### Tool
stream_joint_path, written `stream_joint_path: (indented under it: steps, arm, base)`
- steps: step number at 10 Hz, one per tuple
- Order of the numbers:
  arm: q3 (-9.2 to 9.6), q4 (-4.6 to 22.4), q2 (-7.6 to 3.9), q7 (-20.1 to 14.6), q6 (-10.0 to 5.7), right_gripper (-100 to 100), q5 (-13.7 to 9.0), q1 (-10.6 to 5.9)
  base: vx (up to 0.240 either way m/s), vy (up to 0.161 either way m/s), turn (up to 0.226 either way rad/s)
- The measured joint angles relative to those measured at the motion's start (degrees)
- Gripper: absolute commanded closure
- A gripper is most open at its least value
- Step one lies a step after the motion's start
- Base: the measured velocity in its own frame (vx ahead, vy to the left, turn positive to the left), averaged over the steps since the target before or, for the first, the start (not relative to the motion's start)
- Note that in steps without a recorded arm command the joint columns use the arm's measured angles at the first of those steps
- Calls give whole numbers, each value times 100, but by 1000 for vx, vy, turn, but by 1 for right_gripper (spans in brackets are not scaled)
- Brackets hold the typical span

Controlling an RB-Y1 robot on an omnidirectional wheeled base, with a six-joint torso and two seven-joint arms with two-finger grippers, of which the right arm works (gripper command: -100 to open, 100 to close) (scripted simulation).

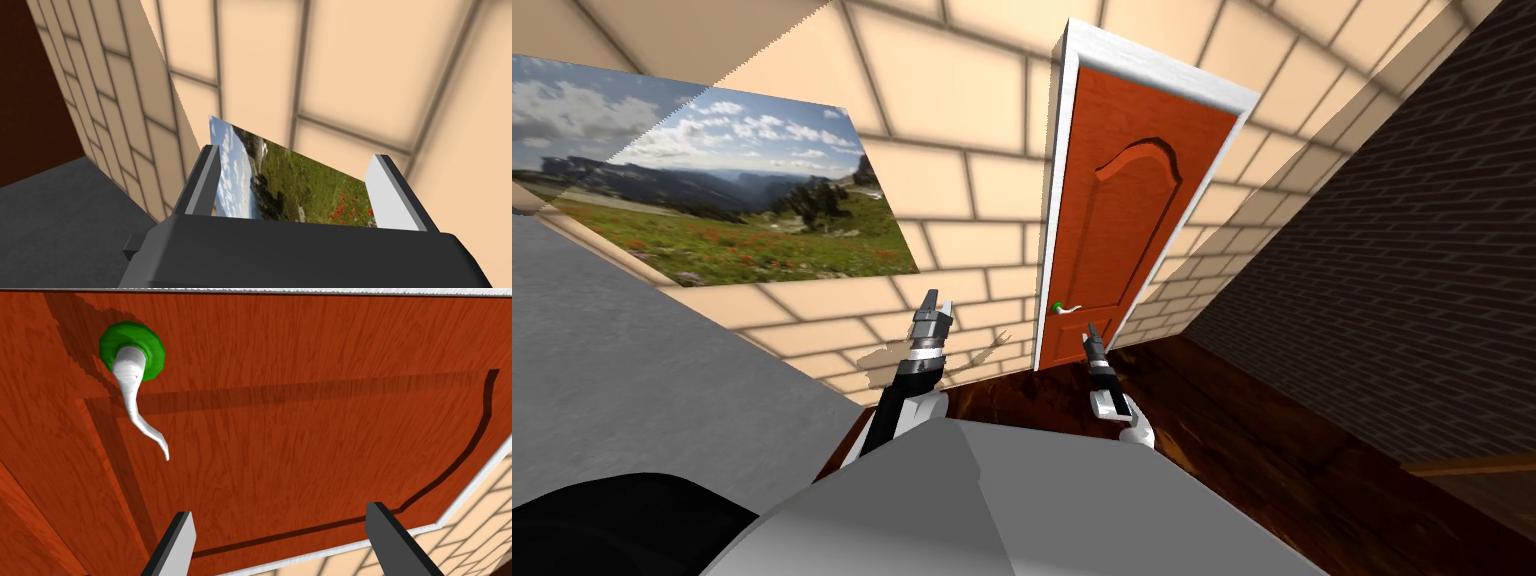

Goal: Pull the door open

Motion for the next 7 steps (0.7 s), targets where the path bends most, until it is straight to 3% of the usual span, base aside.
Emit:
stream_joint_path:
  steps: [5,7]
  arm:
    - [26,911,-122,-109,-109,-100,10,-420]
    - [45,1178,-193,-164,-84,-100,16,-512]
  base:
    - [12,-74,121]
    - [31,-82,127]
